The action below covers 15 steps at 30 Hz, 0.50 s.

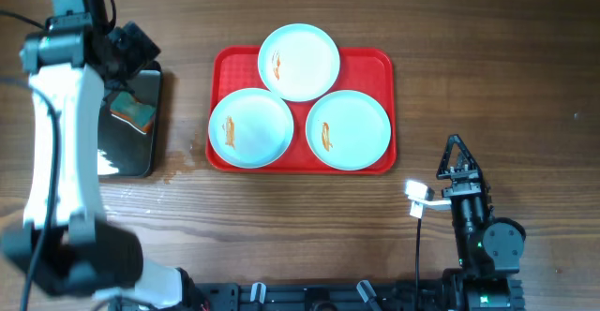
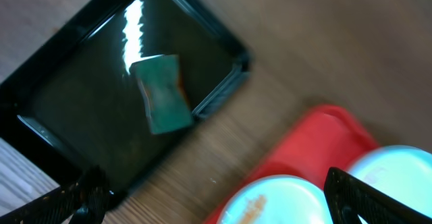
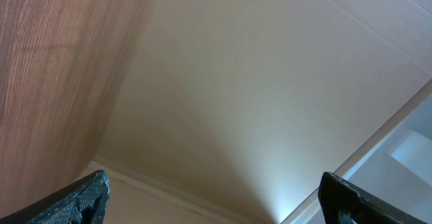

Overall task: Clean dirty plates on tray and stack at the side
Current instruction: 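Reach the left gripper to the black tray and grasp the sponge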

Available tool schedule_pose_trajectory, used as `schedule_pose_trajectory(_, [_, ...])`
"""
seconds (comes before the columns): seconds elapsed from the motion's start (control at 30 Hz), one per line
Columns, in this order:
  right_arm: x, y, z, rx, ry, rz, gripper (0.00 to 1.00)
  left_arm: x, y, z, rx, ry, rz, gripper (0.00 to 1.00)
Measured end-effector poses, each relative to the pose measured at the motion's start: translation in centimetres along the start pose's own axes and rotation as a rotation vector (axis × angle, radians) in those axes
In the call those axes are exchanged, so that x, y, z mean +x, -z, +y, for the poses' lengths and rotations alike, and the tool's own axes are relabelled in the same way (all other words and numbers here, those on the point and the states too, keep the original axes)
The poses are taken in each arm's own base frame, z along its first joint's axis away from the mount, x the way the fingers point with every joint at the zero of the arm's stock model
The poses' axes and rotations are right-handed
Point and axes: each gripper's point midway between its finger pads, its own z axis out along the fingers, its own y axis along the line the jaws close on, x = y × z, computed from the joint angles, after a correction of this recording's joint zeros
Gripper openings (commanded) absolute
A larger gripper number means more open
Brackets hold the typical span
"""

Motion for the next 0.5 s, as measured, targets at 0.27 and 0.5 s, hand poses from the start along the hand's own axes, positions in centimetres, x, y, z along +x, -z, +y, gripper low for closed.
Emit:
schedule_pose_trajectory(0.27, [0.0, 0.0, 0.0, 0.0, 0.0, 0.0, 1.0, 0.5, -13.2, 4.5, -0.148, 0.097, 0.2, 0.88])
schedule_pose_trajectory(0.5, [0.0, 0.0, 0.0, 0.0, 0.0, 0.0, 1.0, 3.4, -17.9, 5.5, -0.191, 0.098, 0.322, 0.55])
